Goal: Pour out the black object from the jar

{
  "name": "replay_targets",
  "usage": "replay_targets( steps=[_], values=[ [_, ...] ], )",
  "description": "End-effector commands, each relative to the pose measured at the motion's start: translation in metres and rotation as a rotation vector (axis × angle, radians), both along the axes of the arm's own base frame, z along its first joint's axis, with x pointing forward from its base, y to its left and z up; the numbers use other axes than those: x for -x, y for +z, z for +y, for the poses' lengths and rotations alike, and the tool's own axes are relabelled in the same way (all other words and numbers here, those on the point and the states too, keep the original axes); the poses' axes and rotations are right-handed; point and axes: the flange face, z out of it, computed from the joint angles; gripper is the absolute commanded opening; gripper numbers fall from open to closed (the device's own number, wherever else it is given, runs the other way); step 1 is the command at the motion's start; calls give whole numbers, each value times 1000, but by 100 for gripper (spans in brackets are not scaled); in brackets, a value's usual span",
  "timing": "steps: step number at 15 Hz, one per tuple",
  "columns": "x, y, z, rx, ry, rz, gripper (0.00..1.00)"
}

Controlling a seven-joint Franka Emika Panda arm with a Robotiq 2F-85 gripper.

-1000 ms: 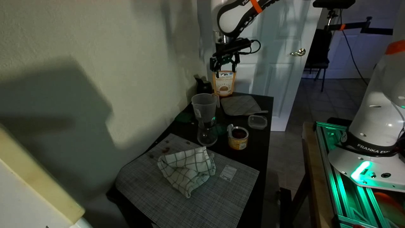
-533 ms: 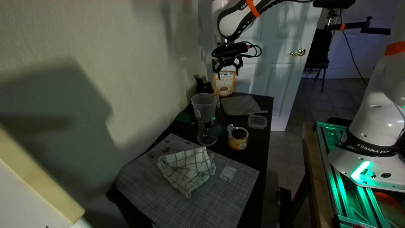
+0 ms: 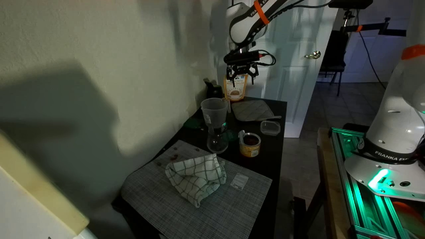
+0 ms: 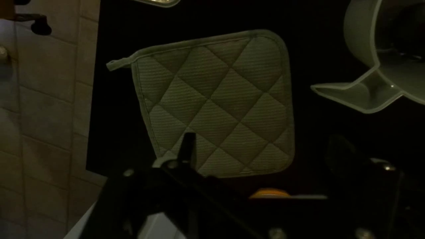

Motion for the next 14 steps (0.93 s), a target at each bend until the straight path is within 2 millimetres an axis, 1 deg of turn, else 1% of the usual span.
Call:
replay_targets(
  steps=[1,3,4,5,8,11,13,14],
  values=[
    [0,1,-1,0,1,1,100],
    [-1,2,0,0,2,-1,100],
    [-5,0,2,5,-72,1,100],
    [-13,-5,6,-8,-152,2,100],
    [-26,-15,19,-71,-234,18,100],
    [-46,-25,33,-110,-301,4,100],
    [-57,-31,37,-135,-330,-19,100],
    [-61,-32,36,-148,-342,-28,100]
  ],
)
